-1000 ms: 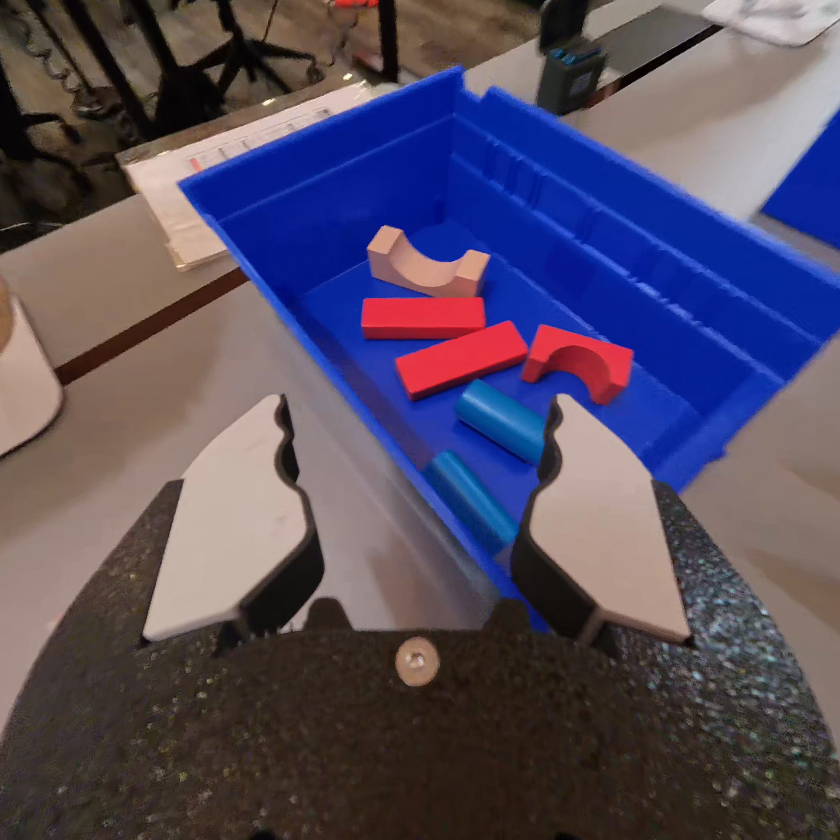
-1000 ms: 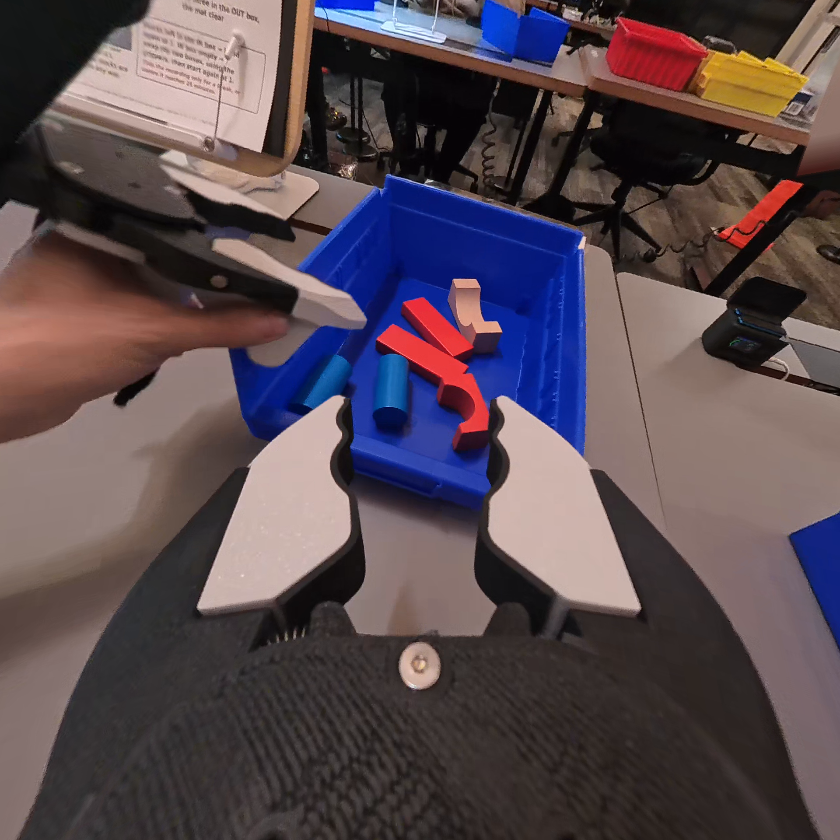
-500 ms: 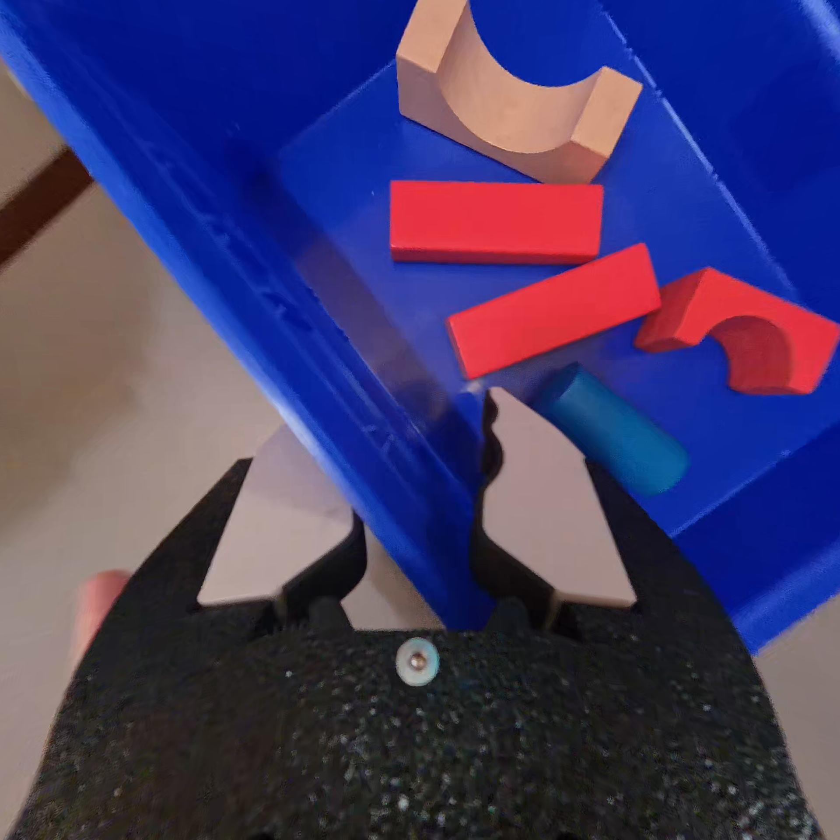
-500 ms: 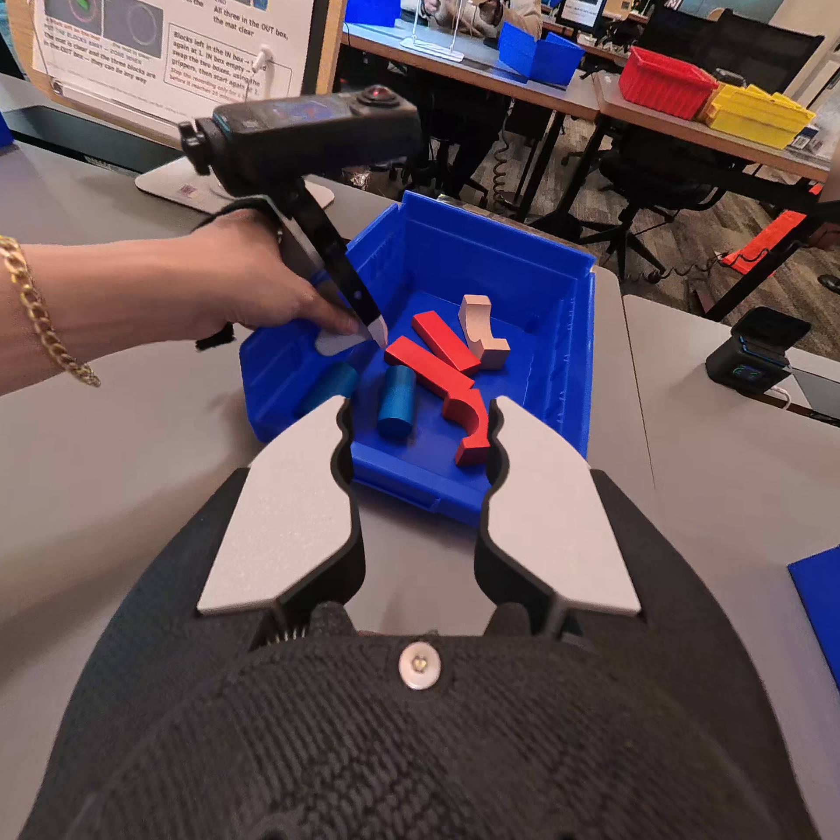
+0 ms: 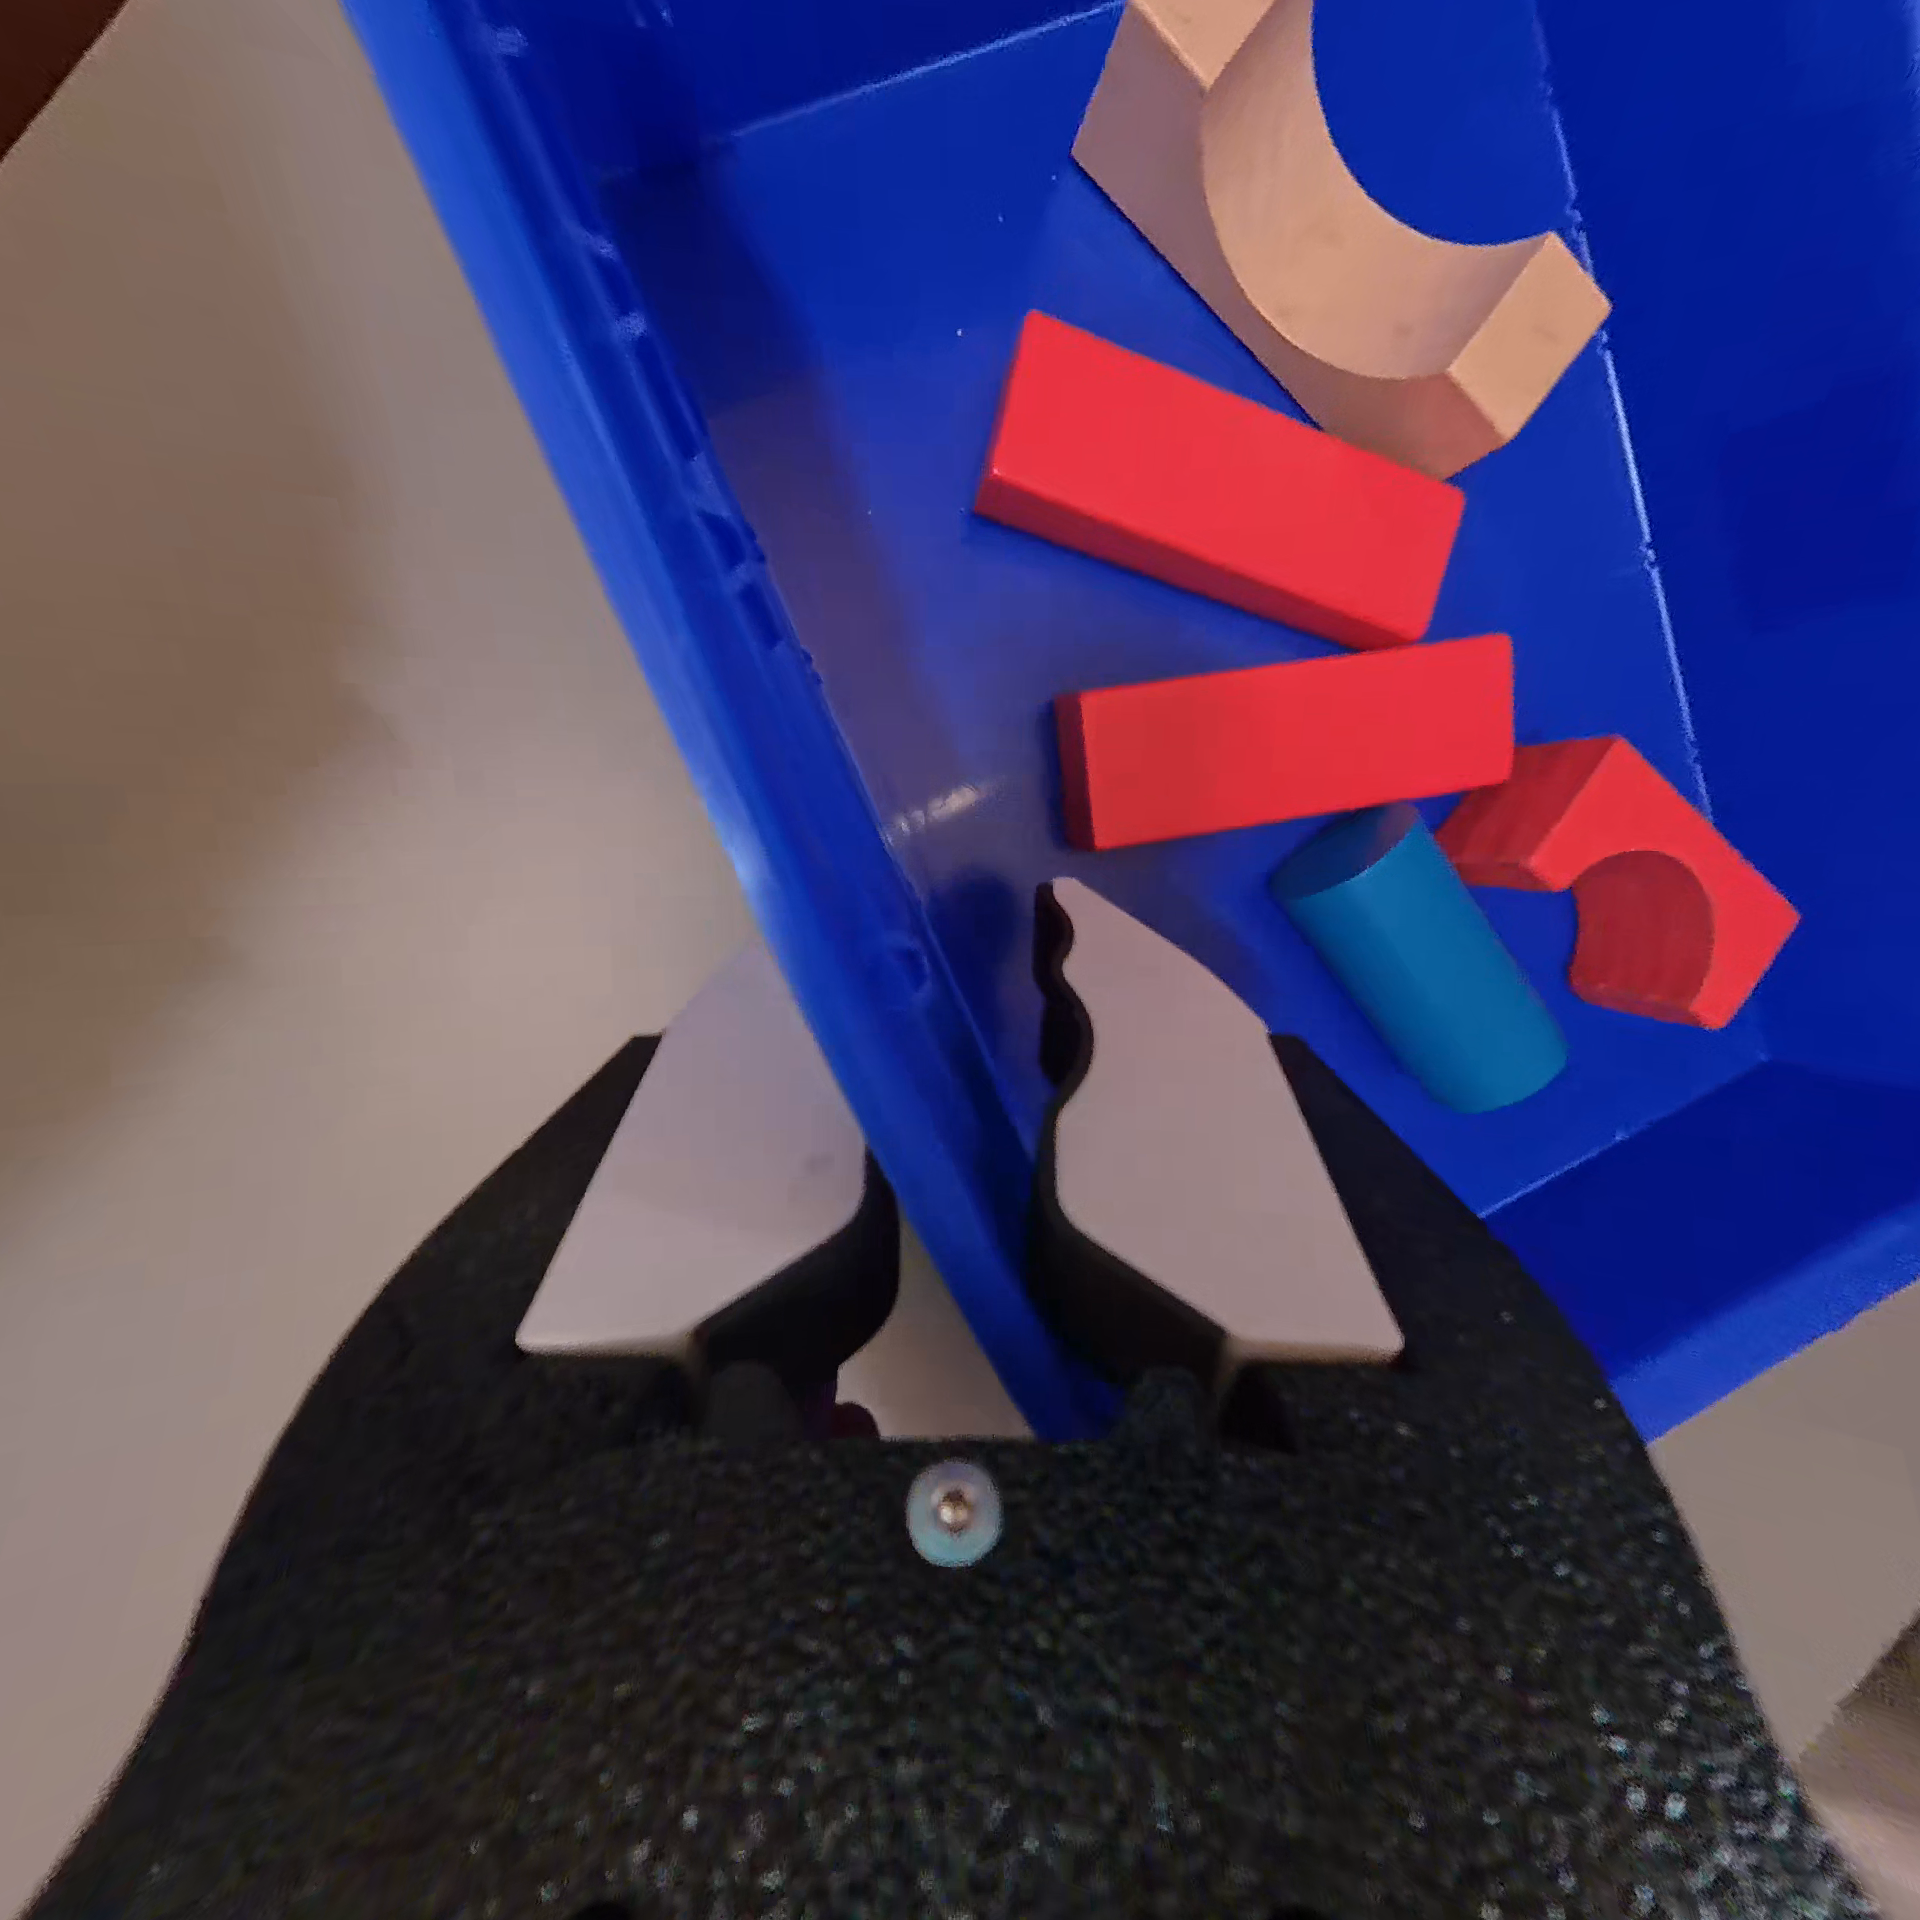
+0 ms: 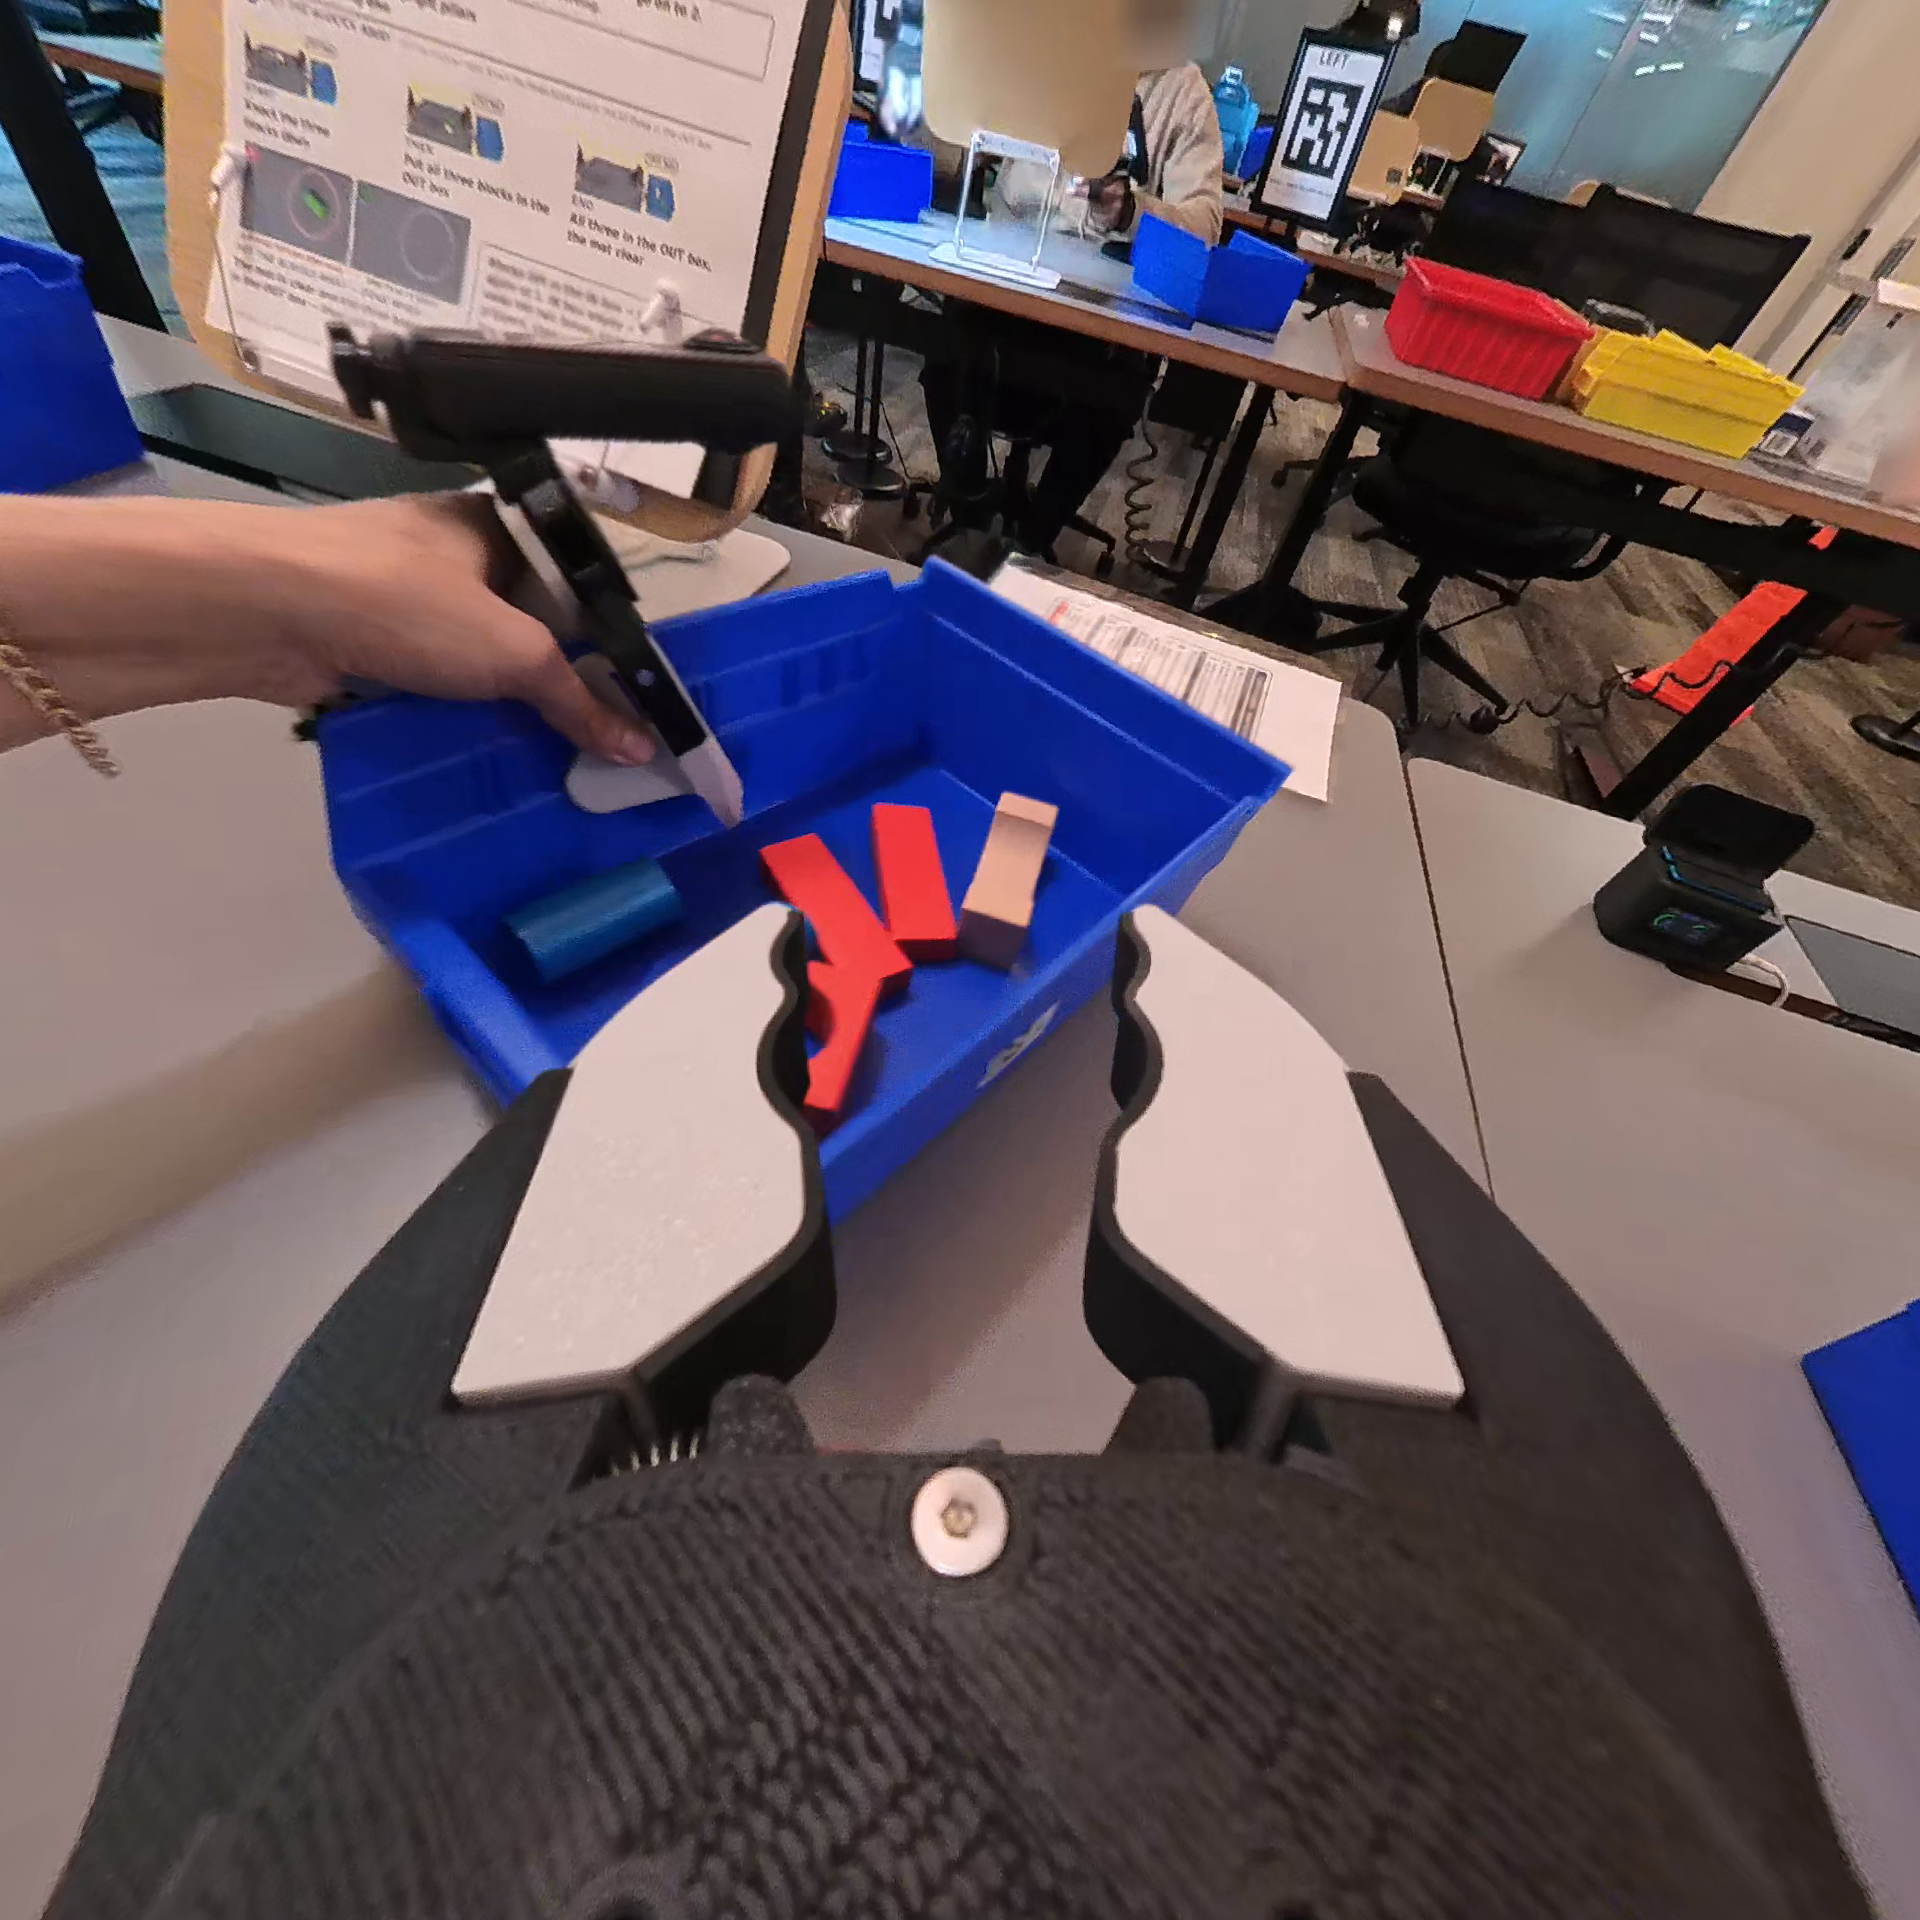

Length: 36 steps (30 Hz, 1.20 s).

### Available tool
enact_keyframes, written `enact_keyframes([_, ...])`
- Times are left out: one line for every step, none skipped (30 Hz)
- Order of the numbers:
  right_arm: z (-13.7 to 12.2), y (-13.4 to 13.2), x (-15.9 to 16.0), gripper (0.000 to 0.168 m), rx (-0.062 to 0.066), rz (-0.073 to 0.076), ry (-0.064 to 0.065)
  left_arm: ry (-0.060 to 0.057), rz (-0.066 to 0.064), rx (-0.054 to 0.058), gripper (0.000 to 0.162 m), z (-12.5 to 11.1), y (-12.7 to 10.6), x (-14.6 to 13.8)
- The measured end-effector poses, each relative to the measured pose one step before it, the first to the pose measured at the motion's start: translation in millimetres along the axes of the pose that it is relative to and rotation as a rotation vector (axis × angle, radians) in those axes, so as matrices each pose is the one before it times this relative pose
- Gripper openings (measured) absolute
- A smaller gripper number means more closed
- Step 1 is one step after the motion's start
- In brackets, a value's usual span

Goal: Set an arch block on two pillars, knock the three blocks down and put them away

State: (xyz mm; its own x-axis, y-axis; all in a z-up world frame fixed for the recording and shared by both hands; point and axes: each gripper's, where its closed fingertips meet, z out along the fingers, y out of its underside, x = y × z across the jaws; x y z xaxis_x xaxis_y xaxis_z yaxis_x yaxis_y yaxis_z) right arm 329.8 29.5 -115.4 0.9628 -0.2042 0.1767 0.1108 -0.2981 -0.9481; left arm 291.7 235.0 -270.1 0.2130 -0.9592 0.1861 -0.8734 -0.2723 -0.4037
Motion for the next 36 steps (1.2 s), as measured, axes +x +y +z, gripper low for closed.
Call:
enact_keyframes([0.64,-0.08,-0.79,0.057,0.0020,0.0040,-0.0043,0.0122,0.0046,-0.0111,0.025,-6.09,7.72,-2.51])
enact_keyframes([0.91,0.54,-1.24,0.057,-0.0031,0.0012,-0.0058,0.0187,0.0010,-0.0104,0.025,-6.96,8.04,-1.83])
enact_keyframes([1.19,0.53,-1.49,0.057,-0.0026,-0.0016,-0.0056,0.0206,-0.0006,-0.0097,0.025,-7.76,8.43,-1.79])
enact_keyframes([1.37,0.19,-1.24,0.057,-0.0005,-0.0047,-0.0030,0.0184,0.0024,-0.0043,0.025,-8.63,8.29,-2.33])
enact_keyframes([1.40,0.79,-0.77,0.057,-0.0054,-0.0072,0.0006,0.0145,0.0073,0.0065,0.025,-10.13,7.40,-2.65])
enact_keyframes([1.27,1.80,0.23,0.057,-0.0129,-0.0082,0.0086,0.0070,0.0100,0.0139,0.025,-11.90,7.20,-3.34])
enact_keyframes([1.34,2.05,0.27,0.057,-0.0159,-0.0111,0.0112,0.0037,0.0089,0.0165,0.025,-13.86,7.33,-3.94])
enact_keyframes([1.41,1.48,-0.94,0.057,-0.0131,-0.0116,0.0045,0.0064,0.0027,0.0146,0.025,-15.56,7.70,-4.12])
enact_keyframes([1.55,0.84,-2.84,0.057,-0.0095,-0.0065,-0.0051,0.0058,0.0000,0.0079,0.025,-16.93,8.64,-4.66])
enact_keyframes([1.91,-0.15,-3.97,0.058,-0.0051,-0.0018,-0.0101,0.0045,0.0007,0.0027,0.025,-18.10,9.59,-4.85])
enact_keyframes([2.55,-1.22,-5.42,0.059,0.0002,-0.0012,-0.0154,0.0029,-0.0031,0.0001,0.025,-19.84,10.39,-4.98])
enact_keyframes([3.35,-2.13,-7.51,0.060,0.0052,-0.0038,-0.0223,-0.0046,-0.0029,-0.0028,0.025,-21.13,11.33,-5.79])
enact_keyframes([4.20,-3.25,-9.84,0.062,0.0103,-0.0071,-0.0281,-0.0108,-0.0008,-0.0029,0.025,-21.80,11.93,-6.77])
enact_keyframes([5.49,-4.41,-12.68,0.069,0.0144,-0.0061,-0.0356,-0.0109,-0.0042,-0.0001,0.026,-21.81,12.26,-7.52])
enact_keyframes([6.67,-6.13,-16.26,0.075,0.0189,-0.0019,-0.0488,-0.0104,-0.0118,0.0026,0.026,-21.43,12.75,-8.51])
enact_keyframes([7.68,-7.27,-19.42,0.082,0.0205,0.0030,-0.0603,-0.0107,-0.0167,0.0046,0.027,-21.04,13.17,-9.68])
enact_keyframes([9.16,-6.59,-18.70,0.088,0.0169,0.0075,-0.0466,-0.0119,-0.0167,0.0050,0.027,-20.76,13.78,-10.80])
enact_keyframes([10.94,-4.79,-18.07,0.089,0.0083,0.0036,-0.0372,-0.0137,-0.0204,0.0059,0.027,-20.37,14.32,-11.91])
enact_keyframes([12.79,-2.28,-18.84,0.089,-0.0022,0.0002,-0.0391,-0.0142,-0.0258,0.0080,0.027,-20.25,14.54,-13.10])
enact_keyframes([14.61,0.41,-18.90,0.089,-0.0152,0.0044,-0.0395,-0.0153,-0.0312,0.0092,0.027,-19.95,14.62,-14.17])
enact_keyframes([16.45,1.19,-18.16,0.089,-0.0237,0.0020,-0.0399,-0.0179,-0.0339,0.0083,0.027,-19.68,14.62,-15.34])
enact_keyframes([18.43,-1.25,-16.25,0.089,-0.0185,-0.0025,-0.0348,-0.0213,-0.0323,0.0076,0.027,-19.03,14.52,-16.38])
enact_keyframes([19.45,-4.85,-12.88,0.089,-0.0084,0.0071,-0.0199,-0.0247,-0.0334,0.0106,0.026,-18.20,13.73,-17.03])
enact_keyframes([19.47,-9.81,-10.80,0.089,0.0091,0.0267,-0.0094,-0.0264,-0.0374,0.0154,0.027,-17.13,12.80,-17.39])
enact_keyframes([19.67,-14.98,-10.18,0.090,0.0363,0.0397,-0.0061,-0.0270,-0.0352,0.0159,0.026,-15.55,12.20,-17.65])
enact_keyframes([20.04,-15.30,-11.68,0.089,0.0383,0.0420,-0.0177,-0.0253,-0.0351,0.0158,0.026,-13.83,11.75,-17.58])
enact_keyframes([20.82,-12.02,-13.17,0.089,0.0145,0.0352,-0.0303,-0.0216,-0.0383,0.0182,0.026,-12.38,11.21,-17.31])
enact_keyframes([21.89,-8.55,-12.42,0.090,-0.0131,0.0230,-0.0262,-0.0193,-0.0397,0.0174,0.026,-11.17,10.65,-16.74])
enact_keyframes([22.14,-6.99,-10.47,0.092,-0.0262,0.0129,-0.0133,-0.0164,-0.0404,0.0144,0.026,-9.98,10.54,-16.11])
enact_keyframes([21.64,-6.62,-8.13,0.092,-0.0290,0.0037,0.0008,-0.0109,-0.0391,0.0128,0.026,-8.85,10.22,-15.10])
enact_keyframes([20.82,-7.01,-6.97,0.092,-0.0237,0.0056,0.0103,-0.0064,-0.0386,0.0108,0.026,-7.69,9.84,-14.38])
enact_keyframes([19.97,-7.95,-8.02,0.092,-0.0142,0.0167,0.0029,-0.0044,-0.0374,0.0095,0.026,-6.89,9.37,-13.78])
enact_keyframes([19.78,-8.05,-8.17,0.092,-0.0079,0.0182,-0.0037,-0.0037,-0.0339,0.0084,0.026,-6.05,8.92,-12.96])
enact_keyframes([20.07,-6.36,-5.29,0.092,-0.0089,0.0201,0.0113,-0.0046,-0.0303,0.0050,0.026,-5.39,8.67,-12.45])
enact_keyframes([19.98,-3.81,-5.76,0.092,-0.0159,0.0278,0.0095,-0.0068,-0.0271,0.0030,0.026,-4.72,8.33,-12.14])
enact_keyframes([19.50,-0.52,-7.79,0.092,-0.0302,0.0219,-0.0070,-0.0084,-0.0230,0.0021,0.026,-4.18,8.05,-11.66])
